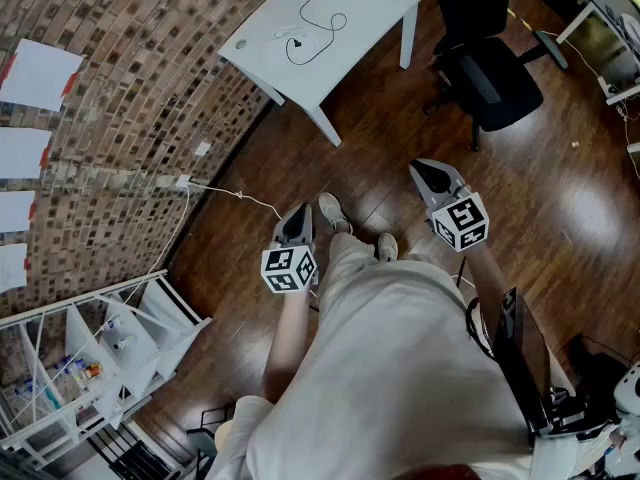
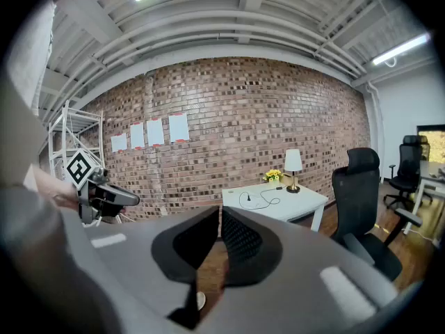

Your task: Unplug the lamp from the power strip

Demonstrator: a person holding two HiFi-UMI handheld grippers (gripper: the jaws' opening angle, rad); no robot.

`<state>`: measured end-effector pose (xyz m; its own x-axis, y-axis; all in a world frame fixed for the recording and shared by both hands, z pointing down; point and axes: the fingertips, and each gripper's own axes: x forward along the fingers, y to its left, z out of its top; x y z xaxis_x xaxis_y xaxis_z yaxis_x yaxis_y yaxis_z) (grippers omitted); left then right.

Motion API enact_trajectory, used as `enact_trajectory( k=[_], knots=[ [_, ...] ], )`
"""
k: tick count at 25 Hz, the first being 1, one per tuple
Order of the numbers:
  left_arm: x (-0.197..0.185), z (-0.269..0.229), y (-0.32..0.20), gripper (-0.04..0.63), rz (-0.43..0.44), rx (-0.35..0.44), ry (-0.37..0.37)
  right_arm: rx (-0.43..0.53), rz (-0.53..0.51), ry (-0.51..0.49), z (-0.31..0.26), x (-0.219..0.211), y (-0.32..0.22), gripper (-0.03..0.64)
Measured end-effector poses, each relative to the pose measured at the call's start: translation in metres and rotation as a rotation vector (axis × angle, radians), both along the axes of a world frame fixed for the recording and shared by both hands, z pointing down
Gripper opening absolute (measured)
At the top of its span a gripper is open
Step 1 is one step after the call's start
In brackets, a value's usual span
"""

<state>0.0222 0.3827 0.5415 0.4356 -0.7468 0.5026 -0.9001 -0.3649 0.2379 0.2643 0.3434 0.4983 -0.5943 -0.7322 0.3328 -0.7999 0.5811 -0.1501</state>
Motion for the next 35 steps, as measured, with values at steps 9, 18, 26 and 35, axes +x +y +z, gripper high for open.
enact_trajectory(
  k=[9, 18, 26, 35],
  knots=[
    [-0.028, 0.01, -0.077, 0.006, 0.047, -0.005, 0.008, -0.003, 0.022, 0.017, 0.006, -0.038, -0.069, 0.01],
    [-0.067, 0.004, -0.176, 0.006, 0.114, 0.007, 0.012, 0.022, 0.051, 0.036, -0.011, -0.087, -0.16, 0.011],
    [-0.11, -0.004, -0.244, 0.006, 0.158, 0.031, 0.016, 0.031, 0.078, 0.064, -0.015, -0.133, -0.223, 0.011],
    [-0.177, 0.0, -0.306, 0.006, 0.121, 0.057, 0.044, 0.039, 0.08, 0.095, -0.01, -0.182, -0.276, 0.014]
  ],
)
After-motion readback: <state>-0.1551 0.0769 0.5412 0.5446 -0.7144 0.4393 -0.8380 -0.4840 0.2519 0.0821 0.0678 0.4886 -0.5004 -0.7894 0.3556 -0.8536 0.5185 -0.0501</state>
